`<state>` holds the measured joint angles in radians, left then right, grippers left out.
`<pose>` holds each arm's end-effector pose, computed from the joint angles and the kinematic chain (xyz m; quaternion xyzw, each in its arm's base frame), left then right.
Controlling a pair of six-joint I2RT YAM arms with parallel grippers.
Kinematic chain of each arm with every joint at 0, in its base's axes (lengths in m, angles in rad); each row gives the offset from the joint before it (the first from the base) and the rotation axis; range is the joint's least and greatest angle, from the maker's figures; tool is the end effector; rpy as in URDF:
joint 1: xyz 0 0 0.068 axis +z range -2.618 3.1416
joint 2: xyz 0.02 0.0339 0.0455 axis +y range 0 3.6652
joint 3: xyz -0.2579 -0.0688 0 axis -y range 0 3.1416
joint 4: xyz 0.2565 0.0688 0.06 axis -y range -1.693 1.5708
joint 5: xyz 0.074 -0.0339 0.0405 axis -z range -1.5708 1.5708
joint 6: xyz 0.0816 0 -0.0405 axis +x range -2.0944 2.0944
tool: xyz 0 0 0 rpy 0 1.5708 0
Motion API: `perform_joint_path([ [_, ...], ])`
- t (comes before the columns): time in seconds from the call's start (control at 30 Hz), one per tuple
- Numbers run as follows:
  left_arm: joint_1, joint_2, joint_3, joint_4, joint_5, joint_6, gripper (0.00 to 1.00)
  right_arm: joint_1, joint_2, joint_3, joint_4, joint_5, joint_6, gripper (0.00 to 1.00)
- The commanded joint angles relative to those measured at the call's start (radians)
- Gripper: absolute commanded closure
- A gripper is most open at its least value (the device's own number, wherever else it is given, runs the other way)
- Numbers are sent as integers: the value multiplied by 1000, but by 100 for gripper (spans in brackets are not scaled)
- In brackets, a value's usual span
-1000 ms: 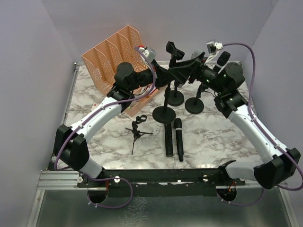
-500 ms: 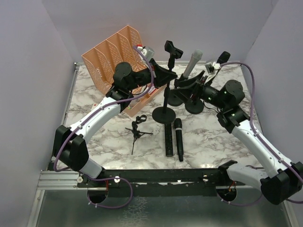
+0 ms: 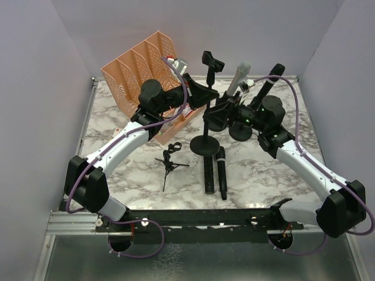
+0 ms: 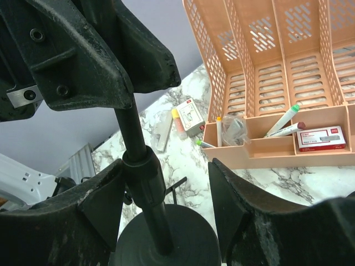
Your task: Attach the microphones to the stand
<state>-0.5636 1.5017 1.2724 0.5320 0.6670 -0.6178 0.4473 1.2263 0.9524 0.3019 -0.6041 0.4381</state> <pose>0.3090 -0.2550 0.4121 0.2485 0.5667 -0.5850 0.5242 0.2840 0.1876 0.3486 -0.2163 0.6646 0.4806 0.5297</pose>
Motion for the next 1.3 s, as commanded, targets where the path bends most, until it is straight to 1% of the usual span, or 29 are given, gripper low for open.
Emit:
perform_joint_path([
  [0.0, -8, -39, -11, 110, 9, -80, 100, 5, 54, 18, 4, 45, -34, 40],
  [0.17, -9, -58, -34, 115, 4, -67, 100, 35, 113, 87, -35, 144, -27, 37],
  [0.27, -9, -56, -39, 115, -1, -55, 100, 47, 129, 102, -19, 135, -11, 34],
  [0.4, -9, -48, -33, 115, 2, -33, 100, 47, 59, 56, 46, 109, 38, 28],
  [0.6, -8, -49, -23, 115, 18, -20, 100, 47, -65, 12, 12, 120, 95, 26],
  [0.7, -7, -56, -19, 115, 31, -34, 100, 47, -90, 1, -40, 157, 104, 27],
  [0.77, -7, -66, -15, 115, 45, -37, 100, 47, -96, 11, -77, 149, 81, 28],
  [0.9, -7, -72, -3, 115, 46, -43, 100, 47, -78, 24, -79, 94, 43, 31],
  [1.03, -7, -64, 13, 115, 44, -61, 100, 47, -27, 64, -95, 64, 21, 33],
  [1.27, -9, -75, -1, 115, 44, -73, 100, 46, 46, 85, -41, 103, 40, 40],
])
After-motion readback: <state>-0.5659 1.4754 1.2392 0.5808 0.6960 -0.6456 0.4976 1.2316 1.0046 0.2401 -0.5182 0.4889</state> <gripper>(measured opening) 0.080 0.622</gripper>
